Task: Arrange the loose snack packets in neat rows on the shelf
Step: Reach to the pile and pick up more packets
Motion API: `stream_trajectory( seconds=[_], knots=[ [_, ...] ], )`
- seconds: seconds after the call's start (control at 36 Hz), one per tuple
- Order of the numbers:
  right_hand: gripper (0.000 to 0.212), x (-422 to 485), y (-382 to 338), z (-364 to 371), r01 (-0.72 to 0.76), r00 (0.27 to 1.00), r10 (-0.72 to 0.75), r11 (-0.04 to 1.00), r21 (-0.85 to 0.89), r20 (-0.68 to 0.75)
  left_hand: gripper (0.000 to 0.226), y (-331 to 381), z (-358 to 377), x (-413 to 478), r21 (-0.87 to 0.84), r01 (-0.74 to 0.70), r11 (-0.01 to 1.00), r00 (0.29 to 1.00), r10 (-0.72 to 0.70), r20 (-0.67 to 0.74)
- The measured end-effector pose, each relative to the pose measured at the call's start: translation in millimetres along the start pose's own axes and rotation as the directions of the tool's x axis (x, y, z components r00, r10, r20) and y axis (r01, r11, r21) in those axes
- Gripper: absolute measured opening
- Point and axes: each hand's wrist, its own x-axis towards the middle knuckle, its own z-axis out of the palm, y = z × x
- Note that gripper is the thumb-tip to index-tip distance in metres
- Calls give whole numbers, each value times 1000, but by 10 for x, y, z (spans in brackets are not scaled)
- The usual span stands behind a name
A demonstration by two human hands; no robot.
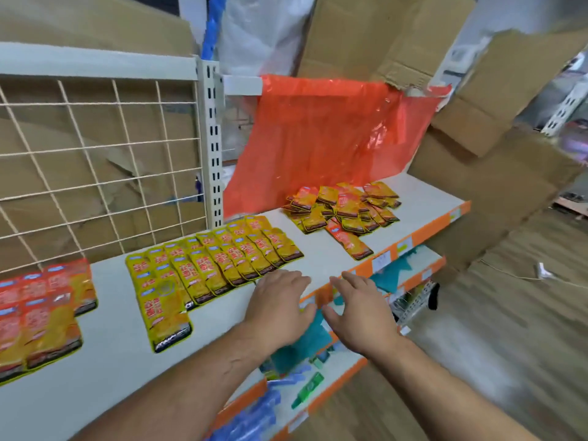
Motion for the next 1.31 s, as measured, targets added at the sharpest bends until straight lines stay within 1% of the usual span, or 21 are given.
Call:
stream_trajectory(
  seconds=[0.08,0.22,0.31,0.42,0.47,0.58,0.67,0.78,0.83,0.92,1.0,1.08,1.17,1.25,1.31],
  knots=[
    [64,310,221,-44,-42,999,42,999,-13,-8,56,35,105,449,-34,-32,999,999,31,-11],
    [66,764,503,-8,-93,995,92,996,-13,-39,55,35,265,1026,-30,-83,996,997,83,-9],
    [60,974,640,38,-97,994,97,995,14,-52,55,25,351,1279,-34,-78,996,997,78,-5],
    [53,1299,810,-8,-64,995,68,996,56,-75,54,16,444,1636,-33,-76,997,997,76,-2],
    [53,1476,882,-44,-49,997,53,997,66,-59,53,8,490,1802,-40,-39,998,999,39,-16],
    [49,1861,1034,11,25,996,-16,995,100,-90,51,-35,607,2080,-27,83,996,994,-85,-72],
    [45,2227,1175,86,124,986,-112,987,98,-121,48,-73,671,2255,-10,208,978,971,-207,-119],
    [43,2675,1278,73,227,970,-216,969,99,-108,37,-72,741,2437,37,341,939,933,-333,-137],
    [48,2877,1306,48,299,952,-293,952,70,-85,33,-40,787,2496,56,382,923,918,-372,-136],
    [62,3161,1340,25,379,926,-379,926,2,-1,40,39,855,2532,88,426,900,901,-413,-135],
    [76,3399,1355,52,426,903,-420,904,-48,90,41,72,919,2545,106,458,883,885,-441,-152],
    [82,3535,1373,101,469,877,-451,879,-88,165,41,102,968,2551,56,509,859,850,-491,-190],
    [78,3580,1416,139,535,842,-517,836,-117,155,40,182,989,2562,6,558,830,814,-546,-197],
    [61,3585,1460,132,579,814,-572,812,-68,97,33,226,1000,2596,-47,587,809,790,-584,-189],
    [52,3570,1485,115,596,802,-591,802,-44,87,25,225,1017,2615,-74,603,795,771,-604,-203]
  ],
)
